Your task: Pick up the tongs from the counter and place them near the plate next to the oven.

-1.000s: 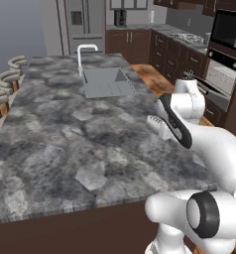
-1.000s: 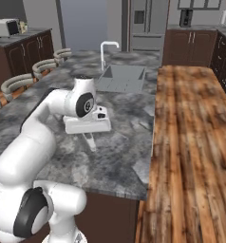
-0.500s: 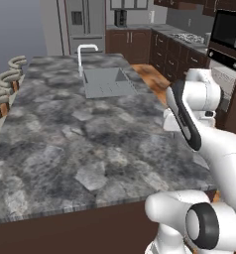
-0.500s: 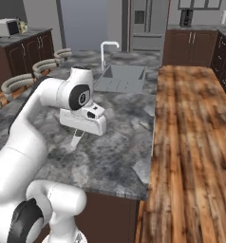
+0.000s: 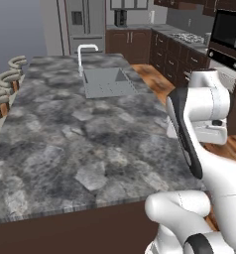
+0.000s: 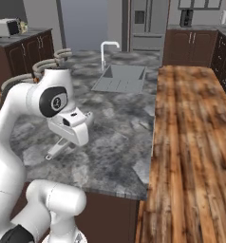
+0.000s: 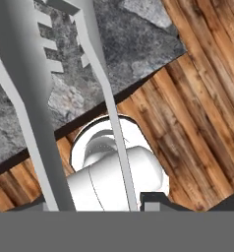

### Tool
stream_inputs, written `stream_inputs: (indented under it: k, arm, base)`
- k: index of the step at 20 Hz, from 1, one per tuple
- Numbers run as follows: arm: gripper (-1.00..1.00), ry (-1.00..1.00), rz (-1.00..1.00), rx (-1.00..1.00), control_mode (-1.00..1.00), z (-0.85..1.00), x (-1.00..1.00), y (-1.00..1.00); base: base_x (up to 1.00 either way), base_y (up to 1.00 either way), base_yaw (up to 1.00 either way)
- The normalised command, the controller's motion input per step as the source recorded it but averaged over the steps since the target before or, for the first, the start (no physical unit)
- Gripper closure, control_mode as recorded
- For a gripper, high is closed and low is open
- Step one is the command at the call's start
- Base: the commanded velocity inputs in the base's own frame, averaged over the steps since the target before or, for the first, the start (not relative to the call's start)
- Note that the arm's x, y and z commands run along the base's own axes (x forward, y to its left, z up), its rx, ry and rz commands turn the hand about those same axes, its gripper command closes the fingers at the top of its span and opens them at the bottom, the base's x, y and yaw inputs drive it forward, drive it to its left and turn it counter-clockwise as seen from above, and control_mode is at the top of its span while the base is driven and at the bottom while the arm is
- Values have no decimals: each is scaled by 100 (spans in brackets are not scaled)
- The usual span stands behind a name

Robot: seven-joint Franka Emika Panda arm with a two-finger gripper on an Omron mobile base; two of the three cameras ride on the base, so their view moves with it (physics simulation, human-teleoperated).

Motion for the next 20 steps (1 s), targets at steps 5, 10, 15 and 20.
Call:
stream_inputs:
  k: [5, 10, 15, 20]
  arm:
    - [100, 5, -8, -2, -100, 0, 0, 4]
    - [100, 0, 0, 0, -100, 0, 0, 0]
    - [100, 0, -3, 0, -100, 0, -8, -1]
    - [100, 0, 0, 0, 100, 0, 0, 0]
  base:
    - [0, 0, 0]
    - [0, 0, 0]
    - [0, 0, 0]
    - [-50, -29, -22]
